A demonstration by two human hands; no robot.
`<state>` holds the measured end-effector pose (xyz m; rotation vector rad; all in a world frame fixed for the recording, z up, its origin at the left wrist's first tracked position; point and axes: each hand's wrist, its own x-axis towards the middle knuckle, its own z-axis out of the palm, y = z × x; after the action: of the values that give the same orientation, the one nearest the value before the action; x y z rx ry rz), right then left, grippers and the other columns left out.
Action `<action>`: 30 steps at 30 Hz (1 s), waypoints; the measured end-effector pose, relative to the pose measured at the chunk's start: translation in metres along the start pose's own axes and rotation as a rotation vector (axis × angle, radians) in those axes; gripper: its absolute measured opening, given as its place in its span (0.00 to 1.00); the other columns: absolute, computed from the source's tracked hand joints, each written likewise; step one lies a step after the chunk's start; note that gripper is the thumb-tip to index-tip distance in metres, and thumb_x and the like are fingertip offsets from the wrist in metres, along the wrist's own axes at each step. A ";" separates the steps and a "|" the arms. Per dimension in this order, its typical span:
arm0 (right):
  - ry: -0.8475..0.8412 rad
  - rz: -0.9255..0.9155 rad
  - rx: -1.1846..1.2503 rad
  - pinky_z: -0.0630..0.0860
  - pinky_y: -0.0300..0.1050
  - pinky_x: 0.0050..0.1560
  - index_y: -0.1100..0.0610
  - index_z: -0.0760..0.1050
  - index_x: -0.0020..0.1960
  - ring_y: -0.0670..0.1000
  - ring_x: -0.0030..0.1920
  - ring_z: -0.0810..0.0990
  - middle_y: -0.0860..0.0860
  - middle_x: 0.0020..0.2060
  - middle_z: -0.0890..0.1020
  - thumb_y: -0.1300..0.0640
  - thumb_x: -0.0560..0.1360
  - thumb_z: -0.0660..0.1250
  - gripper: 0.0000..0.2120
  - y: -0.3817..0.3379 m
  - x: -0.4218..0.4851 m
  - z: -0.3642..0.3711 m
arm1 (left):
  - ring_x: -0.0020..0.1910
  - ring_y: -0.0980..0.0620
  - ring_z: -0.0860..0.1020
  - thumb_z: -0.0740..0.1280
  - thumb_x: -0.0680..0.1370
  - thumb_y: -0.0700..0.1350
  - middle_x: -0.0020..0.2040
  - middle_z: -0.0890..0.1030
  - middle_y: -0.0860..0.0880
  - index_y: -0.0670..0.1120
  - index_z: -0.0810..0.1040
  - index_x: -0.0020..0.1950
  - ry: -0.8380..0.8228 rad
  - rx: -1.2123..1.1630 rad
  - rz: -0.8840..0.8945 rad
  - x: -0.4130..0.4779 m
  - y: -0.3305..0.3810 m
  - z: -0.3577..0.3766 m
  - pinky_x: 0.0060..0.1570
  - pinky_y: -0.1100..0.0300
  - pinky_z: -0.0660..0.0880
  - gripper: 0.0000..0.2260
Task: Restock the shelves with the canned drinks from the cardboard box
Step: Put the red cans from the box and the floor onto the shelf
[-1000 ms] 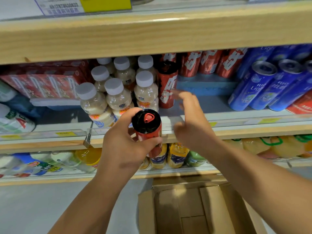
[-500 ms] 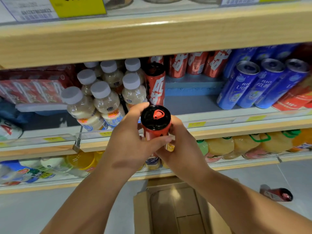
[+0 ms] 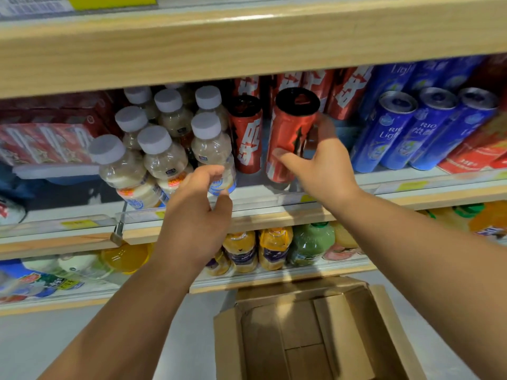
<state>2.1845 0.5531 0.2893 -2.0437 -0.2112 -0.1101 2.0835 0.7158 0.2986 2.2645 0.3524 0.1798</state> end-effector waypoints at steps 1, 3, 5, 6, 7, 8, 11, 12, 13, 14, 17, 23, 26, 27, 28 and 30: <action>0.006 0.020 0.015 0.69 0.28 0.41 0.56 0.64 0.68 0.45 0.48 0.75 0.47 0.49 0.79 0.52 0.69 0.74 0.32 0.003 0.007 0.003 | 0.66 0.54 0.70 0.61 0.78 0.42 0.67 0.73 0.52 0.51 0.70 0.67 0.008 0.015 0.006 0.000 -0.001 0.001 0.64 0.60 0.65 0.17; 0.012 0.059 0.030 0.71 0.32 0.50 0.54 0.65 0.68 0.45 0.52 0.76 0.48 0.54 0.79 0.54 0.69 0.74 0.31 0.014 0.018 0.010 | 0.66 0.54 0.70 0.62 0.77 0.41 0.67 0.73 0.51 0.50 0.70 0.67 0.016 0.029 0.020 0.000 -0.004 0.004 0.65 0.60 0.66 0.18; 0.014 0.098 0.004 0.73 0.41 0.56 0.54 0.66 0.66 0.50 0.56 0.78 0.49 0.55 0.80 0.54 0.68 0.74 0.29 0.025 0.024 0.017 | 0.66 0.53 0.70 0.62 0.77 0.39 0.67 0.73 0.50 0.49 0.70 0.67 0.007 0.022 0.023 -0.002 -0.007 0.006 0.65 0.60 0.65 0.19; 0.015 0.111 -0.013 0.73 0.42 0.56 0.54 0.66 0.65 0.52 0.56 0.79 0.50 0.55 0.81 0.55 0.68 0.74 0.29 0.029 0.025 0.020 | 0.66 0.54 0.70 0.62 0.76 0.38 0.68 0.72 0.51 0.48 0.70 0.68 0.001 0.019 0.021 -0.002 -0.008 0.007 0.64 0.61 0.64 0.20; 0.022 0.121 -0.021 0.73 0.42 0.55 0.54 0.66 0.64 0.52 0.56 0.79 0.50 0.54 0.81 0.55 0.68 0.74 0.28 0.033 0.025 0.023 | 0.67 0.54 0.69 0.61 0.76 0.37 0.67 0.72 0.51 0.48 0.70 0.68 -0.002 0.018 0.024 -0.003 -0.009 0.008 0.64 0.62 0.64 0.20; 0.031 0.130 -0.020 0.72 0.41 0.54 0.54 0.66 0.64 0.52 0.56 0.79 0.51 0.54 0.81 0.56 0.68 0.74 0.28 0.034 0.026 0.025 | 0.66 0.54 0.69 0.61 0.76 0.37 0.67 0.73 0.51 0.47 0.70 0.68 -0.001 0.015 0.033 -0.003 -0.011 0.008 0.65 0.62 0.64 0.20; 0.031 0.135 0.005 0.72 0.41 0.56 0.56 0.66 0.65 0.52 0.57 0.78 0.52 0.56 0.80 0.58 0.70 0.73 0.27 0.033 0.028 0.030 | 0.64 0.55 0.70 0.61 0.76 0.36 0.65 0.74 0.51 0.47 0.71 0.67 0.016 -0.003 0.042 -0.004 -0.015 0.008 0.63 0.62 0.65 0.20; 0.022 0.142 0.003 0.73 0.44 0.59 0.56 0.66 0.65 0.53 0.58 0.78 0.52 0.56 0.80 0.59 0.70 0.73 0.27 0.031 0.029 0.032 | 0.64 0.56 0.71 0.61 0.76 0.35 0.65 0.74 0.51 0.47 0.71 0.66 0.024 -0.004 0.043 -0.004 -0.016 0.008 0.63 0.63 0.65 0.20; 0.013 0.143 -0.009 0.72 0.46 0.61 0.56 0.66 0.65 0.54 0.59 0.77 0.53 0.57 0.79 0.58 0.70 0.73 0.27 0.029 0.031 0.034 | 0.64 0.56 0.71 0.60 0.75 0.35 0.64 0.74 0.51 0.48 0.71 0.66 0.032 0.000 0.044 -0.004 -0.017 0.007 0.63 0.63 0.66 0.20; 0.007 0.143 -0.029 0.71 0.48 0.63 0.56 0.66 0.65 0.55 0.60 0.77 0.53 0.59 0.79 0.58 0.70 0.73 0.27 0.027 0.033 0.035 | 0.64 0.56 0.71 0.60 0.75 0.35 0.64 0.74 0.51 0.48 0.71 0.66 0.039 0.006 0.045 -0.004 -0.018 0.006 0.63 0.62 0.66 0.20; 0.008 0.159 -0.130 0.65 0.45 0.65 0.57 0.63 0.67 0.56 0.64 0.71 0.56 0.64 0.71 0.56 0.70 0.73 0.30 0.021 0.040 0.039 | 0.64 0.56 0.71 0.60 0.75 0.33 0.65 0.73 0.51 0.49 0.71 0.66 0.051 0.013 0.048 -0.003 -0.019 0.003 0.62 0.62 0.67 0.22; 0.031 0.206 -0.179 0.64 0.46 0.66 0.57 0.61 0.69 0.57 0.66 0.69 0.57 0.65 0.70 0.56 0.71 0.72 0.32 0.016 0.050 0.047 | 0.64 0.55 0.71 0.60 0.74 0.32 0.66 0.72 0.50 0.48 0.71 0.67 0.057 0.044 0.063 -0.001 -0.021 0.001 0.63 0.61 0.68 0.23; 0.040 0.211 -0.178 0.64 0.47 0.66 0.58 0.60 0.69 0.57 0.66 0.69 0.58 0.65 0.69 0.56 0.70 0.72 0.32 0.017 0.050 0.048 | 0.64 0.55 0.71 0.61 0.74 0.32 0.66 0.72 0.49 0.48 0.71 0.67 0.055 0.049 0.068 0.001 -0.023 0.002 0.61 0.63 0.68 0.23; 0.046 0.214 -0.169 0.64 0.47 0.66 0.58 0.60 0.69 0.57 0.66 0.69 0.58 0.65 0.69 0.56 0.70 0.73 0.32 0.018 0.049 0.049 | 0.63 0.55 0.71 0.61 0.73 0.32 0.65 0.72 0.50 0.48 0.71 0.67 0.056 0.048 0.072 0.002 -0.023 0.002 0.59 0.64 0.67 0.23; 0.053 0.216 -0.155 0.64 0.47 0.66 0.58 0.61 0.69 0.57 0.66 0.69 0.58 0.65 0.70 0.57 0.70 0.73 0.33 0.018 0.049 0.050 | 0.62 0.56 0.72 0.61 0.73 0.33 0.65 0.72 0.50 0.48 0.71 0.66 0.058 0.046 0.078 0.002 -0.022 0.003 0.58 0.65 0.67 0.23; 0.054 0.234 -0.105 0.64 0.47 0.67 0.58 0.61 0.69 0.56 0.67 0.69 0.56 0.65 0.70 0.57 0.68 0.75 0.35 0.018 0.049 0.051 | 0.55 0.68 0.72 0.62 0.73 0.33 0.62 0.68 0.52 0.47 0.70 0.66 0.074 0.035 0.109 0.001 -0.020 0.005 0.52 0.73 0.68 0.22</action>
<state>2.2358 0.5952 0.2583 -2.1512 0.0689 -0.0311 2.0813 0.7253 0.2804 2.3174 0.2721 0.3165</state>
